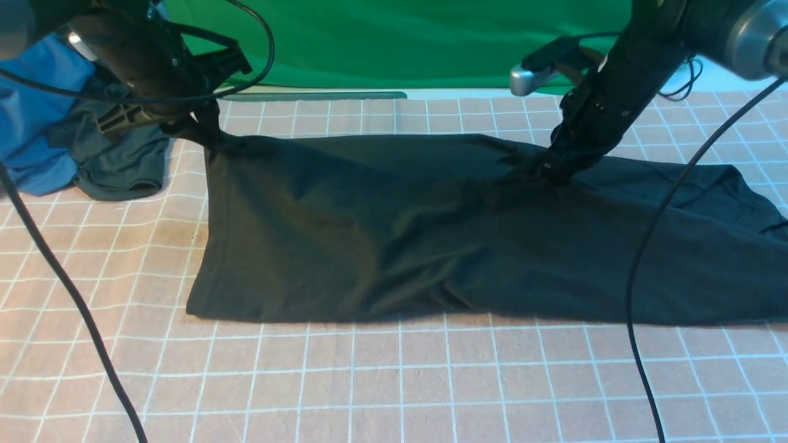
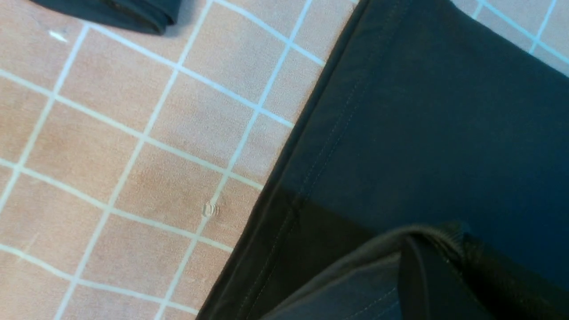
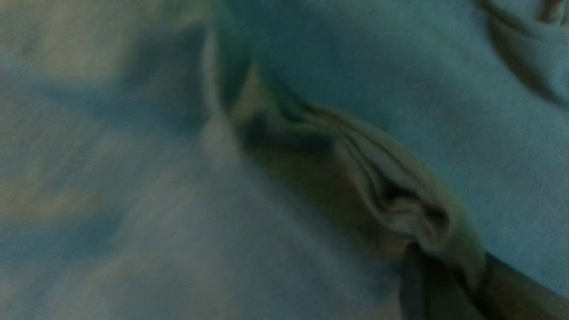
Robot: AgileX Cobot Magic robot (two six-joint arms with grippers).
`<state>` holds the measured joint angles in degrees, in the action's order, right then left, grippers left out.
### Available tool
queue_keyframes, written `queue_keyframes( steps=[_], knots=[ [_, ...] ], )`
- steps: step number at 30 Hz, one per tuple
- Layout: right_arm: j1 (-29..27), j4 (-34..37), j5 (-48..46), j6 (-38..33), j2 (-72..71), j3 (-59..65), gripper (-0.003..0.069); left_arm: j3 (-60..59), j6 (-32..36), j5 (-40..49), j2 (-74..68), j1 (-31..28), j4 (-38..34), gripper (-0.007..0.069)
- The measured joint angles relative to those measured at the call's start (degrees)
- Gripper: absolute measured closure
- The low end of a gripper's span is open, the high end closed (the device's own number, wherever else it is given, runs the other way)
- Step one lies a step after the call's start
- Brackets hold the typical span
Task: Fold a long-sleeved shirt over a pink coffee tablecloth.
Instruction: 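Fold the black garment in half by bringing its near edge over to the far edge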
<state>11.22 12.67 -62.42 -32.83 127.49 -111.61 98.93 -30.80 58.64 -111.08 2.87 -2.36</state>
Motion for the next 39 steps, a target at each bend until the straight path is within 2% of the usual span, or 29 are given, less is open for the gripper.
queue_keyframes(
  steps=[3,5,6,7,14,20,23,25,26,30,32,36,39],
  knots=[
    [0.0,-0.4,3.8,3.5,0.8,0.0,0.0353,0.1,0.0,0.0,0.0,0.0,-0.4,0.0594],
    [0.0,-0.5,3.7,4.9,0.5,-0.1,0.0274,0.1,0.3,0.0,0.0,0.0,-0.4,0.0594],
    [0.0,-0.5,3.5,5.1,0.4,-0.1,0.0267,0.1,0.4,0.0,0.0,0.0,-0.4,0.0594],
    [0.0,-0.6,1.6,5.8,-0.4,-0.1,0.0218,0.1,1.0,0.1,0.0,0.0,-0.4,0.0594],
    [0.0,-3.8,-4.8,5.7,-1.6,0.6,0.0179,0.1,1.8,0.4,0.0,0.0,-1.2,0.0594],
    [0.0,-6.0,-1.0,3.7,-1.6,5.0,0.0177,0.1,3.1,0.4,0.0,0.0,-2.3,0.0594],
    [0.3,-6.2,1.0,2.4,-1.6,6.5,0.02,0.1,3.1,0.4,0.0,0.0,-2.4,0.0594],
    [0.7,-6.3,2.1,0.9,-1.6,7.6,0.0253,0.1,3.1,0.3,0.0,0.0,-2.5,0.0594],
    [0.7,-6.3,2.2,0.7,-1.6,7.6,0.0253,0.1,3.1,0.3,0.0,0.0,-2.5,0.0594],
    [1.3,-6.3,3.6,-0.3,-1.6,8.4,0.0498,0.1,3.2,0.2,0.0,0.0,-2.6,0.0594],
    [1.4,-6.3,3.6,-0.3,-1.6,8.4,0.058,0.1,3.2,0.2,0.0,0.0,-2.6,0.0594],
    [1.4,-6.3,0.8,-1.7,-1.6,7.1,0.0595,0.1,4.0,0.3,0.0,0.0,-3.8,0.0594],
    [1.2,-6.3,-3.9,0.9,-1.6,2.7,0.0595,0.1,4.3,0.2,0.1,0.0,-5.3,0.0594]
  ],
)
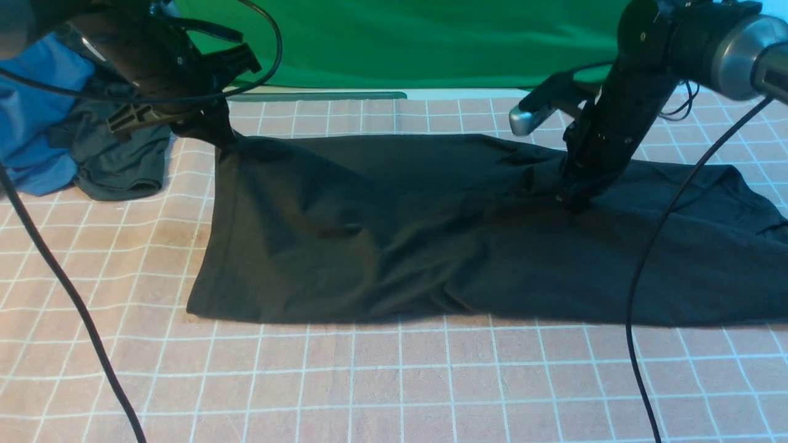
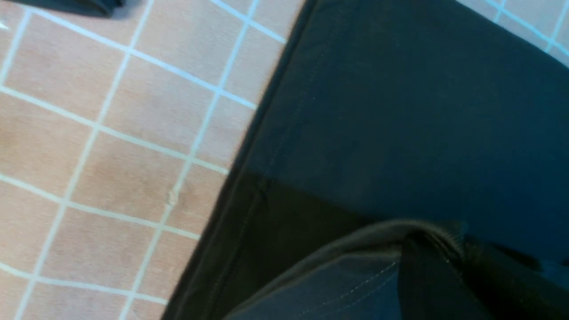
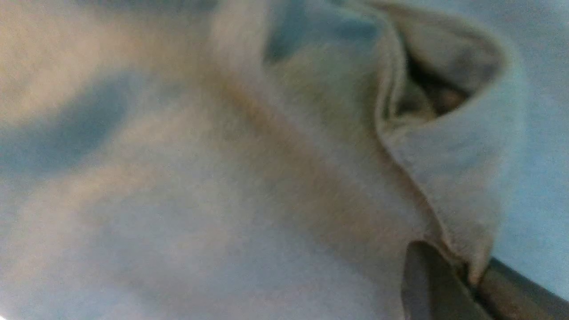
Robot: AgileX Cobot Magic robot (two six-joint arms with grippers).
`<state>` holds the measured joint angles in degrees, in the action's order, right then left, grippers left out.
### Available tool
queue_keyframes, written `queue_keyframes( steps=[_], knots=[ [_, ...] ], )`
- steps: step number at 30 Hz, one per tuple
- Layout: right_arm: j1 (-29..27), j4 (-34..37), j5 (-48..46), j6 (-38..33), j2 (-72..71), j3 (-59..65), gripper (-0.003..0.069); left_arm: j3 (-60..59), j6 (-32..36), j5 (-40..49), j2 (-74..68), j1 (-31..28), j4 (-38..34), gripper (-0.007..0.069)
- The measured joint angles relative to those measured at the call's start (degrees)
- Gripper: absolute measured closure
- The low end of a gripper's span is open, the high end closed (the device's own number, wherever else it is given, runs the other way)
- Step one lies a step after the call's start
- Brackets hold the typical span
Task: Fold a long-sleeved shirt over a pink coffee tablecloth.
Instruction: 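Fold the black garment in half by bringing its near edge over to the far edge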
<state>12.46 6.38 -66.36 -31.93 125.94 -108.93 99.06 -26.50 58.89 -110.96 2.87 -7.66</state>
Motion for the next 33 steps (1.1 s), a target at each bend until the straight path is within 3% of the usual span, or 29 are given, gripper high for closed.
queue_keyframes(
  steps=[8,16,33],
  knots=[
    [-2.5,5.6,-3.0,1.7,0.0,-12.7,0.0595,4.5,-1.7,-1.8,0.1,-1.5,-0.9,0.0594],
    [-5.9,8.5,-2.8,1.7,5.2,-13.7,0.0595,6.5,-2.4,-8.9,-3.0,-3.5,-3.7,0.0594],
    [-6.2,9.2,17.7,1.7,10.9,-13.6,0.0595,6.6,-4.4,-24.6,-13.0,-3.8,-4.5,0.0594]
  ],
)
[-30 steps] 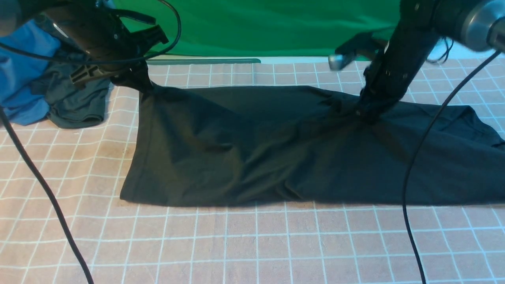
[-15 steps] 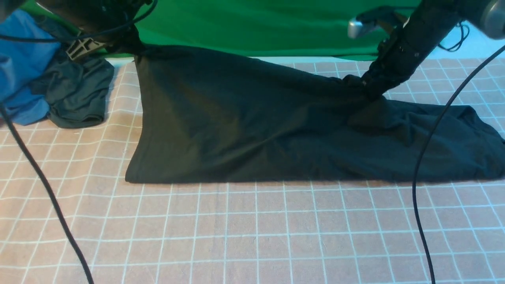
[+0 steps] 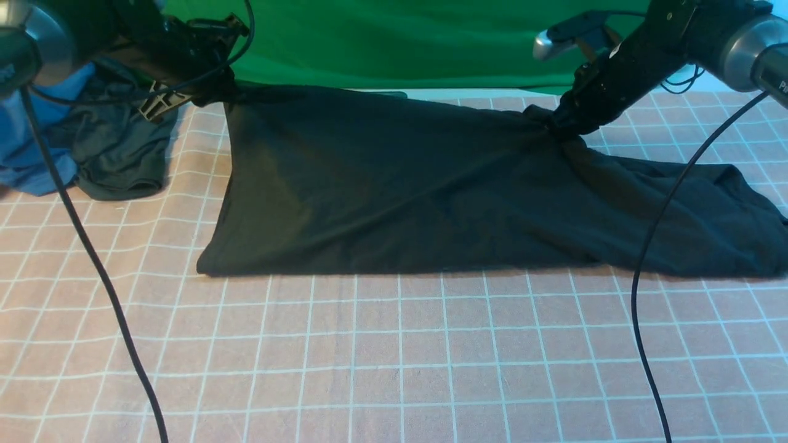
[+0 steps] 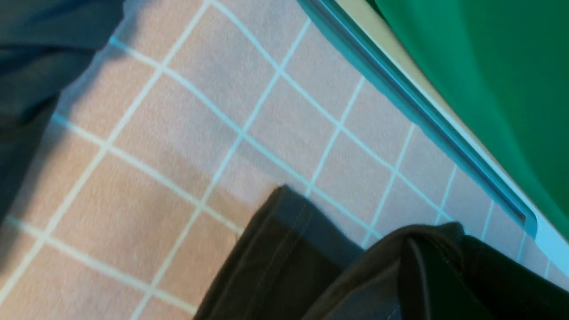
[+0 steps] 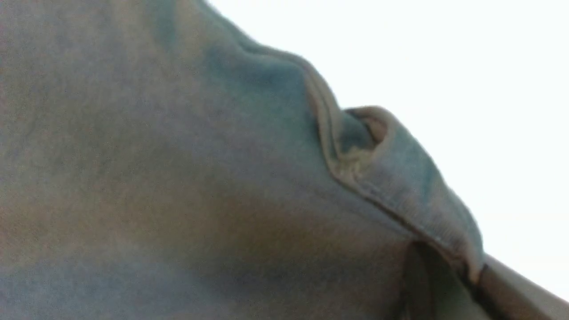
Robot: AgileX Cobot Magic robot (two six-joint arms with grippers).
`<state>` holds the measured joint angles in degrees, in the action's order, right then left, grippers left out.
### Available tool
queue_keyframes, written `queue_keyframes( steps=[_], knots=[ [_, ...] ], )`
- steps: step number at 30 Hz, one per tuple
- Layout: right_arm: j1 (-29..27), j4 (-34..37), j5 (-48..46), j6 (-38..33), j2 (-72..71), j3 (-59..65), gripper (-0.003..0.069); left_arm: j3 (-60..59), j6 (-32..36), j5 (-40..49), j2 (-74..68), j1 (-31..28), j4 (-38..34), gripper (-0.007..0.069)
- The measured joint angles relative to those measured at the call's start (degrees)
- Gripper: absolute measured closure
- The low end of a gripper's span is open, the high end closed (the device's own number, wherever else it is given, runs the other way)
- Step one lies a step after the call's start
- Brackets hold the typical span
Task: Fold a long-sleeved shirt over a pink coffee tablecloth.
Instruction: 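Fold the black garment in half by bringing its near edge over to the far edge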
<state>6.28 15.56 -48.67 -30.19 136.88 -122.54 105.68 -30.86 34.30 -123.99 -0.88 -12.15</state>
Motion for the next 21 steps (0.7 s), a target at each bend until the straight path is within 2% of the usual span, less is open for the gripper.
queue_keyframes(
  steps=[4,8,11,12,14,16,18,20,21],
  knots=[
    [0.0,0.1,2.3,0.0,0.9,0.0,0.0588,0.1,1.4,-0.7,-1.3,-0.1,0.0,0.0593],
    [0.2,0.1,4.3,0.0,1.9,0.0,0.0546,0.1,2.6,-1.0,-2.4,-0.1,0.1,0.0589],
    [0.2,-0.1,7.2,1.4,2.0,0.0,0.0456,0.1,2.9,-1.8,-2.7,-0.1,0.2,0.055],
    [0.2,-0.4,7.8,2.9,1.5,0.0,0.0379,0.2,3.1,-2.1,-2.7,-0.2,0.4,0.0501],
    [0.1,-2.1,6.6,5.4,0.2,0.0,0.0302,0.4,3.7,-1.2,-2.4,-0.2,1.3,0.0441],
    [0.1,-5.3,3.6,7.8,-2.0,-0.3,0.027,1.0,4.1,1.1,-1.7,-0.3,2.8,0.0376],
    [0.0,-8.7,-0.3,9.7,-4.6,-0.8,0.0274,1.4,4.9,3.4,-0.6,-0.3,4.1,0.034],
    [-0.3,-13.1,-6.9,11.3,-8.8,-1.5,0.034,1.5,8.0,7.8,1.8,-0.3,4.7,0.0338],
    [-0.3,-13.4,-6.9,11.4,-9.1,-1.5,0.0351,1.5,8.4,8.9,2.3,-0.3,4.7,0.0341]
  ],
)
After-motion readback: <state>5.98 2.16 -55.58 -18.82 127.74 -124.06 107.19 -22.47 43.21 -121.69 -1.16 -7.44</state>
